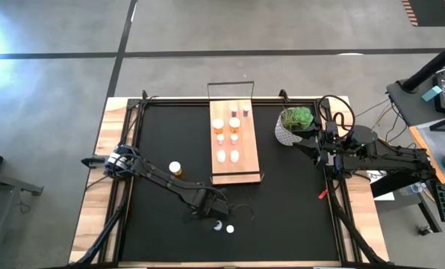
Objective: Pick and place medicine bottles onto shelf by color
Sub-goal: Move the pink pill bottle to the bottom middle of the table, then move the orange pill bottle to the bottom middle of the table
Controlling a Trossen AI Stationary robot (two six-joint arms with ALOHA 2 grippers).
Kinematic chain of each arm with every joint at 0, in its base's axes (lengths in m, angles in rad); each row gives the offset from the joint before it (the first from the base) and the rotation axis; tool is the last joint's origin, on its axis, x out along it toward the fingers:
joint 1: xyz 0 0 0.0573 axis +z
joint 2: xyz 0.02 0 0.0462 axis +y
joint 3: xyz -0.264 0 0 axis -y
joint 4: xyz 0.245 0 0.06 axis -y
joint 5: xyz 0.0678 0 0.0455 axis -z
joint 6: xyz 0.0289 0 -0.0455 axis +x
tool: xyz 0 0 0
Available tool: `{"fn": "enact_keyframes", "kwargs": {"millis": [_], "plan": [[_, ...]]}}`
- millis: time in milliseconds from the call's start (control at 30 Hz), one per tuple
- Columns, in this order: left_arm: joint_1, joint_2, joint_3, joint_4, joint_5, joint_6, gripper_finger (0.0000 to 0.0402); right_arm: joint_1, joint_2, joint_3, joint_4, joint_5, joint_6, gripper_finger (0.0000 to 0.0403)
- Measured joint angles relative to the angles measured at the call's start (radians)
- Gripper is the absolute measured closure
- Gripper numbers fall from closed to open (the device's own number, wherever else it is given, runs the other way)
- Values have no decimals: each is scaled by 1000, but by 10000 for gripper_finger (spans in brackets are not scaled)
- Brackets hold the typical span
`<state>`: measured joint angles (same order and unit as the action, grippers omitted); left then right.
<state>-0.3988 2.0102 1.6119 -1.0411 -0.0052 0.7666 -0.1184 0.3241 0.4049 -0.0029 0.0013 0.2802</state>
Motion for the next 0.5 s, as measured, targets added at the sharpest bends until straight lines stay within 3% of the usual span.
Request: {"fn": "enact_keyframes", "kwargs": {"millis": [267,500], "plan": [[4,-23,21,2,0,-59,205,0,0,0,0,0,0,177],[2,-156,18,-1,-5,-165,181,0,0,0,0,0,0,177]]}}
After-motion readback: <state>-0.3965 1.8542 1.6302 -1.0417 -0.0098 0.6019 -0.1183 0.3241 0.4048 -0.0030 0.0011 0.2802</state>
